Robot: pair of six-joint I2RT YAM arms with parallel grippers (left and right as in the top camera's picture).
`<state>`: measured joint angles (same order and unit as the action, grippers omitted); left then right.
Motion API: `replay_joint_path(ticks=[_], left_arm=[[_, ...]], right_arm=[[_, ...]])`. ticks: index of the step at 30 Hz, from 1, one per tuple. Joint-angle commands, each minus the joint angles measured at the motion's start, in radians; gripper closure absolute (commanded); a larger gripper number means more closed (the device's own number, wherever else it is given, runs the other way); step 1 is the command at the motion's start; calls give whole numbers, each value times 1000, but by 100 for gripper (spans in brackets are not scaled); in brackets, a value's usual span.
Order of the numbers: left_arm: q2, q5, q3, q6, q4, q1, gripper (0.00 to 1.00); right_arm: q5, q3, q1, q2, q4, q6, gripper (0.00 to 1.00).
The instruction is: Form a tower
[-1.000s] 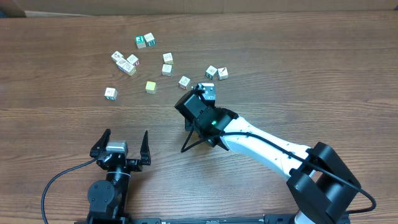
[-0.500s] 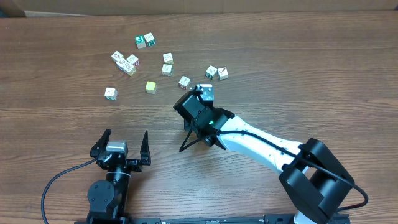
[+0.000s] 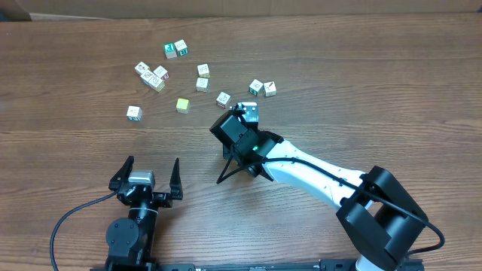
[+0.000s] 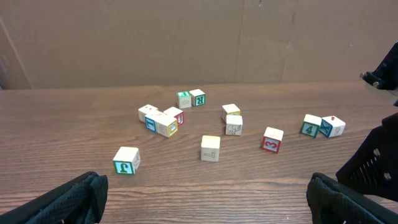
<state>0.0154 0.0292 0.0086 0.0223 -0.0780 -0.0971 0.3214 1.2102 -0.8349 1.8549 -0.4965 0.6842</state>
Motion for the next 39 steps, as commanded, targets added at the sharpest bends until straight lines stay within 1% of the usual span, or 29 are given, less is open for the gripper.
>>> replay_joint_path(ticks=[1, 7, 19, 21, 27, 28, 30, 39], left_arm=[[-11, -12, -3, -16, 2, 7, 1], [-11, -12, -3, -16, 2, 7, 0], [-11, -11, -3, -16, 2, 7, 1], [-11, -11, -4, -16, 2, 7, 0], [-11, -11, -3, -16, 2, 7, 0], [-11, -12, -3, -16, 2, 7, 0], [-11, -12, -3, -16, 2, 7, 0], [-11, -12, -3, -16, 2, 7, 0]], right_arm=[[15, 19, -8, 8, 5, -3, 81], [15, 19, -8, 8, 6, 1, 79], [14, 19, -8, 8, 8, 14, 78], [14, 19, -8, 8, 5, 27, 75], [14, 19, -8, 8, 3, 27, 73], [14, 19, -8, 8, 3, 27, 71], [14, 19, -8, 8, 3, 27, 70], [14, 19, -8, 8, 1, 27, 70]])
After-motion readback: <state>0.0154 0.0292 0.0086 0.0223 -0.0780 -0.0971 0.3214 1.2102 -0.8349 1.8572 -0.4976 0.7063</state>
